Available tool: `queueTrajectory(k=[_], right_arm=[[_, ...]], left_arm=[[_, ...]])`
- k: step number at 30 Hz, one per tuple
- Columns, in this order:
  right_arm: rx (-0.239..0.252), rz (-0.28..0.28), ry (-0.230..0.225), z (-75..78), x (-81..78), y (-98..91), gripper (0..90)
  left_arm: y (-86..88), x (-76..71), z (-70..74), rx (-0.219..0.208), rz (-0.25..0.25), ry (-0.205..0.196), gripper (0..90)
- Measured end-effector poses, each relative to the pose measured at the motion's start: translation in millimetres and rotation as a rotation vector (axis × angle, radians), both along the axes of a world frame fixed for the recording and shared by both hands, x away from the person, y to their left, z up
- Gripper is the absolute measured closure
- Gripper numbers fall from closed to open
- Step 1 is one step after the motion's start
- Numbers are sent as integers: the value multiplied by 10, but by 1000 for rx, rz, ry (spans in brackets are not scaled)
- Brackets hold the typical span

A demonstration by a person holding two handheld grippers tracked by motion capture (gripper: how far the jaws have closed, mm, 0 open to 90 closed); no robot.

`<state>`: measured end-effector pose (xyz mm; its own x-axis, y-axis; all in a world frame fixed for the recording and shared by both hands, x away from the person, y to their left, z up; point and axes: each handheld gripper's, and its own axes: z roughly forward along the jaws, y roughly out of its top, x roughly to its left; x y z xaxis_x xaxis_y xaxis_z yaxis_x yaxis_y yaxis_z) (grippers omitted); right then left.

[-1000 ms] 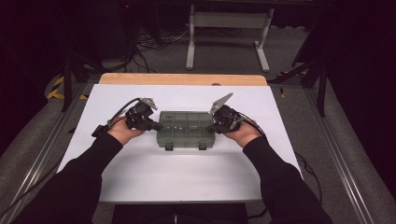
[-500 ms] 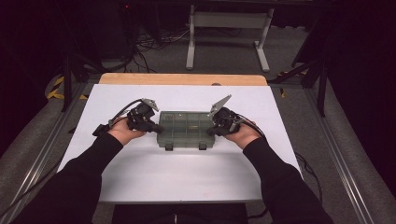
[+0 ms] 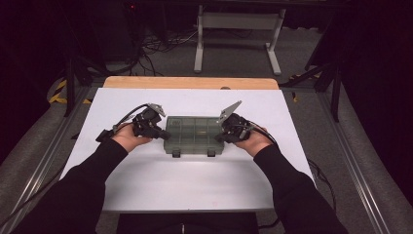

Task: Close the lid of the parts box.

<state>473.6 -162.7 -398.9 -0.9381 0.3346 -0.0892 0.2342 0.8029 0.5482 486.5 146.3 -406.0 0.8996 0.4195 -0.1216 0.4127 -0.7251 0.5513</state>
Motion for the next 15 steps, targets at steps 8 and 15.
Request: queueTrajectory(k=[8, 15], right_arm=[[-23, 14, -3, -48, -29, 23, 900], [-23, 4, -14, -38, -29, 27, 856]], left_arm=[[-23, -29, -41, 21, -7, -22, 900], [-40, -58, -19, 16, -9, -28, 876]])
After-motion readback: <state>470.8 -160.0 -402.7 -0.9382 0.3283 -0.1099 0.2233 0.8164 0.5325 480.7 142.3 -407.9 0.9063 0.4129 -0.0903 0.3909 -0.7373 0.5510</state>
